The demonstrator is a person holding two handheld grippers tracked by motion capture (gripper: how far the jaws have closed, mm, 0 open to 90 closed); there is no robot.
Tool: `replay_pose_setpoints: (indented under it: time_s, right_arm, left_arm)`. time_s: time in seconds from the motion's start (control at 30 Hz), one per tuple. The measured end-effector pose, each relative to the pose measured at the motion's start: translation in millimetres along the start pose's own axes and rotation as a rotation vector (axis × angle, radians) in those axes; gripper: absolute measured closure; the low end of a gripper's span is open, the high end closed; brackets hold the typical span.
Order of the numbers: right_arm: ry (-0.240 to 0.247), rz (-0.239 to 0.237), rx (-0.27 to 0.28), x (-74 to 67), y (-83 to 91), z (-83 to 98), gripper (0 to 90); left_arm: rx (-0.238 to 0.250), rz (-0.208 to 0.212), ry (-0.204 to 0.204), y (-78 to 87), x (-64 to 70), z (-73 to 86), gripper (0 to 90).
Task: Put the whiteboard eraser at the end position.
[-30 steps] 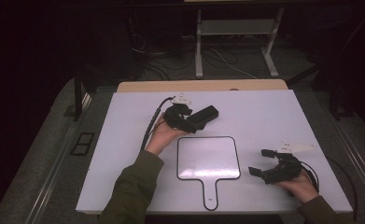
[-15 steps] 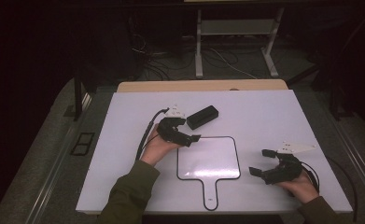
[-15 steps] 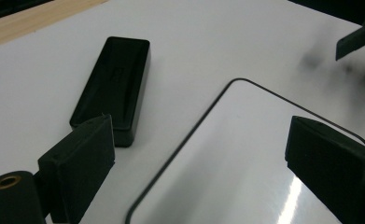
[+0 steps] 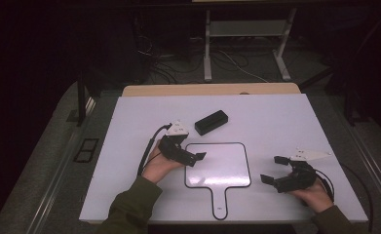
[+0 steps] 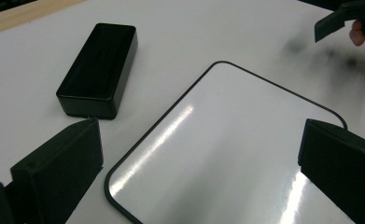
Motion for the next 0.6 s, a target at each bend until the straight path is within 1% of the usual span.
replay_pose_setpoints:
  time_s: [0.1,0.23,0.47,0.6]
  right_arm:
    - [0.0,-0.001,-0.001,-0.2,-0.1,0.1,0.0]
    - [-0.001,-0.001,-0.002,-0.9,0.1,0.1,0.0]
    - [0.001,-0.002,-0.002,-1.5,0.2,0.3,0.0]
    - [-0.001,-0.001,-0.002,-0.9,0.9,0.6,0.0]
  left_arm:
    - [0.021,-0.002,-0.012,6.4,2.8,3.7,0.0]
    - [0.028,-0.001,-0.014,12.4,4.1,11.7,0.0]
    - [0.049,0.003,-0.004,24.1,4.5,24.8,0.0]
    - [0.049,-0.004,0.001,31.7,3.5,34.3,0.0]
Point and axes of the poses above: each handheld gripper's, and its own axes: y roughly backward along the jaws, z roughly out of its underside, x roughly to its right, the point moved 6 cm from there along -y, roughly forward along the jaws, and after that the axes turned 15 degrees about y, right-handed, at the moved point
